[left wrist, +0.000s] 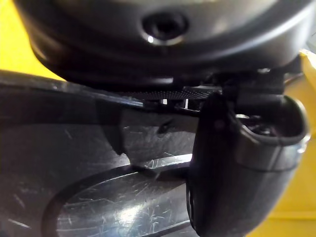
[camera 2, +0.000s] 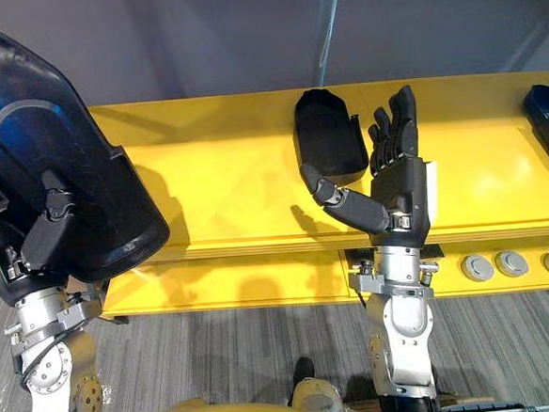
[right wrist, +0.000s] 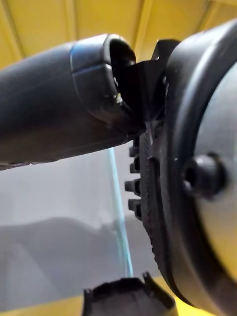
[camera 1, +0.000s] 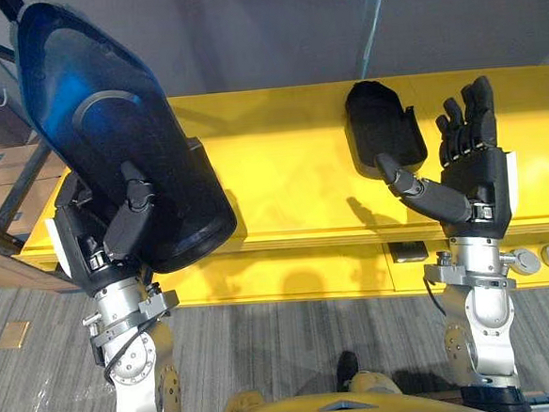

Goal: Walk over and take three plastic housings, then place them on the shelf

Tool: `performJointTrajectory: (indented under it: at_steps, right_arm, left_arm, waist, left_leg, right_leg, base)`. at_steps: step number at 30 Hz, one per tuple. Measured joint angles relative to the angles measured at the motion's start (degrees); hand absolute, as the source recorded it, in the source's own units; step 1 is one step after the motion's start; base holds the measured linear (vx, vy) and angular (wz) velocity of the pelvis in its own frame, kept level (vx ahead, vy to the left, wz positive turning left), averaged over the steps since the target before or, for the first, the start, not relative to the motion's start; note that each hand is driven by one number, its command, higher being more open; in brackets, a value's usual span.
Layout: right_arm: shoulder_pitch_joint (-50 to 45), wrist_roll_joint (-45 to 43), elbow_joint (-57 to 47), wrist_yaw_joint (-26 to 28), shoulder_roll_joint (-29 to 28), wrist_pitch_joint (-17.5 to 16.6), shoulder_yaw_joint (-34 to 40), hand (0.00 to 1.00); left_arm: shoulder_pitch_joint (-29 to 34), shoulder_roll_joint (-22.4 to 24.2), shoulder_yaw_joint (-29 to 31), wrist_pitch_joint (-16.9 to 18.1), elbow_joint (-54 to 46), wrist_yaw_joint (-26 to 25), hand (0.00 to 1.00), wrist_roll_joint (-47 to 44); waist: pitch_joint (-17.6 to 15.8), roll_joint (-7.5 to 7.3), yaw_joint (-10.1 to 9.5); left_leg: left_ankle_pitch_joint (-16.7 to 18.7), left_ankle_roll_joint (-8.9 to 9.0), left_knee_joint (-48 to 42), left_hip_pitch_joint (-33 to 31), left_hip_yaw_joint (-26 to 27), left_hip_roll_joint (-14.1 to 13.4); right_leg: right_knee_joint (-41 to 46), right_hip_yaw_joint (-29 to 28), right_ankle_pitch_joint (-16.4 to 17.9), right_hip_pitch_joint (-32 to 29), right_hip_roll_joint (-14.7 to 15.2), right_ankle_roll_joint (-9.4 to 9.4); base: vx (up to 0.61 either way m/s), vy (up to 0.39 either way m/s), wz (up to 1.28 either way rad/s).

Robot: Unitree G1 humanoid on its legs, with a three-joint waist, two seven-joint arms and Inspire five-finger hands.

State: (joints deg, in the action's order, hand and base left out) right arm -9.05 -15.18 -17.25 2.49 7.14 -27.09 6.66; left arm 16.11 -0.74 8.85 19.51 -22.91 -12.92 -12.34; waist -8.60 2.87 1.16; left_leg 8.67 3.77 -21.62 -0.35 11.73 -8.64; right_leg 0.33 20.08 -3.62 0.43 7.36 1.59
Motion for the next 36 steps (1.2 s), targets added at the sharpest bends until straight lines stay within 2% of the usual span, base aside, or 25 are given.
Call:
performJointTrajectory:
  at_steps: [1, 3, 4, 8, 10, 11, 13, 17, 21, 24, 27, 30, 32, 36]
  right_arm:
    - [-0.3, -1.0, -0.3, 0.5, -0.3, 0.0, 0.0, 1.0]
    - [-0.2, -1.0, -0.3, 0.6, -0.2, -0.2, 0.0, 1.0]
    - [-0.2, -0.9, -0.3, 0.5, -0.2, -0.6, -0.5, 1.0]
    - [0.1, -2.0, -0.3, 0.0, -0.2, -1.2, -1.1, 1.0]
    - [0.0, -2.0, -0.2, -1.0, -0.5, -1.2, -1.8, 1.0]
    - [0.0, -3.5, -0.2, -1.2, -1.2, -1.2, -2.6, 1.0]
    - [0.0, -4.7, -0.2, -1.2, -2.4, -1.2, -3.4, 1.0]
    - [-1.3, -3.6, -0.2, -1.5, -4.1, -1.0, -6.2, 1.0]
    - [-1.4, -3.1, 0.0, -1.3, -3.7, 0.9, -6.7, 1.0]
    - [-1.2, -3.1, 0.5, -1.3, -1.8, 1.1, -5.8, 1.0]
    - [-0.7, -3.1, 0.8, -1.2, -0.4, 2.3, -5.4, 1.0]
    - [-0.3, -3.2, 0.9, -0.3, 0.4, 3.0, -4.7, 1.0]
    - [0.4, -3.4, 0.9, 0.8, 1.6, 3.0, -4.7, 1.0]
    - [1.7, -8.1, 0.9, 4.0, 4.0, 3.2, -4.7, 1.0]
  left_arm:
    - [0.1, 0.0, 0.0, -0.2, 0.0, 0.0, 0.0, 0.0]
    - [0.2, 0.0, 0.0, -0.1, 0.0, 0.4, 0.0, 0.0]
    - [0.2, 0.0, -0.2, -0.1, 0.0, 0.8, 0.0, 0.1]
    - [0.0, -0.5, -1.8, 0.2, -0.1, 2.0, 0.0, 1.2]
    - [0.0, -1.1, -2.7, 0.2, -0.1, 3.2, 0.0, 1.3]
    - [0.0, -2.5, -3.5, -0.5, -0.1, 4.7, 0.0, 1.3]
    - [0.0, -3.8, -3.6, -2.1, -0.1, 6.4, 0.0, 1.4]
    - [-0.1, -5.4, -3.6, -4.1, -0.8, 8.6, 0.0, 2.3]
    - [-0.9, -6.1, -3.8, -5.0, -1.7, 9.5, 0.0, 3.0]
    - [-3.7, -6.2, -5.8, -7.3, -1.8, 9.6, 0.0, 1.1]
    - [-6.7, -6.5, -7.4, -8.7, -0.6, 9.0, 0.0, -1.9]
    - [-12.6, -7.4, -7.9, -9.7, 5.5, 6.0, 0.0, -3.8]
    - [-16.3, -8.2, -7.7, -9.8, 10.4, 4.1, 0.0, -5.1]
    - [-25.6, -10.2, -6.9, -9.8, 23.1, 0.7, 0.0, -8.2]
  waist:
    - [-0.2, -0.22, 0.04]
    - [-0.3, -0.19, 0.05]
    - [-0.1, 0.1, -0.19]
    - [0.6, 2.01, 0.07]
    - [0.2, 1.44, 0.51]
    - [0.1, 0.2, 0.52]
    - [0.2, -0.48, 0.7]
    - [0.2, -0.67, 0.75]
    - [0.1, -0.66, 0.72]
    - [0.0, -0.45, 0.98]
    - [-0.4, -0.09, 2.08]
    - [-1.0, 0.27, 2.56]
    - [-1.9, 0.4, 3.91]
    - [-4.3, 1.04, 5.09]
  left_leg:
    - [-0.7, -0.91, -2.7, -0.9, 1.3, -0.2]
    - [-1.1, -1.09, -4.3, -1.3, 2.7, -0.6]
    - [-0.1, -1.61, -3.0, -0.9, 4.2, -1.0]
    - [0.6, -0.66, 7.7, 3.4, 6.8, 1.1]
    - [0.7, -0.29, 11.9, 5.5, 7.5, 2.2]
    - [0.4, -0.45, 13.4, 6.5, 8.4, 3.2]
    - [0.4, -0.64, 14.0, 6.8, 8.8, 4.2]
    - [0.6, -1.08, 14.0, 6.7, 9.4, 4.8]
    - [0.8, -0.86, 13.8, 6.4, 9.4, 4.1]
    - [0.8, -0.85, 13.7, 5.5, 9.6, 3.8]
    - [0.8, -0.85, 13.6, 4.9, 10.4, 4.0]
    - [0.8, -0.86, 13.6, 5.0, 11.9, 4.0]
    - [0.8, -0.86, 13.7, 5.0, 12.1, 4.1]
    - [0.8, -0.87, 13.7, 4.9, 13.9, 4.1]
  right_leg:
    - [-0.6, 0.8, 0.0, 1.4, 0.5, 0.01]
    - [-1.4, 1.4, 0.3, 2.5, 0.8, 0.26]
    - [-1.6, 1.4, 0.2, 2.4, 0.7, 0.34]
    - [-1.5, 0.4, -1.3, 0.4, 1.1, 1.73]
    - [-1.7, 0.3, -2.2, 0.5, 1.3, 2.29]
    - [-2.5, 0.0, -3.6, 0.7, 2.0, 2.46]
    - [-2.9, -0.1, -4.2, 0.8, 2.8, 2.96]
    - [-3.4, -0.1, -4.5, 0.8, 3.1, 3.17]
    - [-3.4, 0.1, -4.6, 0.6, 2.5, 3.18]
    - [-3.5, 0.0, -4.5, -0.3, 2.3, 3.07]
    - [-3.5, -1.3, -4.8, -1.5, 2.2, 3.01]
    - [-3.5, -3.2, -5.2, -2.5, 1.8, 2.88]
    - [-3.4, -3.6, -5.3, -2.7, 1.8, 2.86]
    - [-2.8, -5.9, -5.7, -4.3, 1.5, 2.63]
  base:
    - [-0.06, 0.016, 0.41]
    - [-0.05, 0.034, 0.25]
    - [-0.06, 0.052, 0.14]
    - [-0.04, 0.121, -0.04]
    - [-0.04, 0.159, -0.12]
    - [-0.03, 0.113, -0.22]
    - [-0.04, 0.132, -0.12]
    - [-0.01, 0.048, -0.01]
    - [0.0, 0.0, 0.0]
    - [-0.01, -0.001, -0.02]
    - [-0.03, 0.009, -0.14]
    - [-0.04, 0.006, -0.27]
    - [-0.06, 0.007, -0.18]
    - [-0.08, 0.002, -0.24]
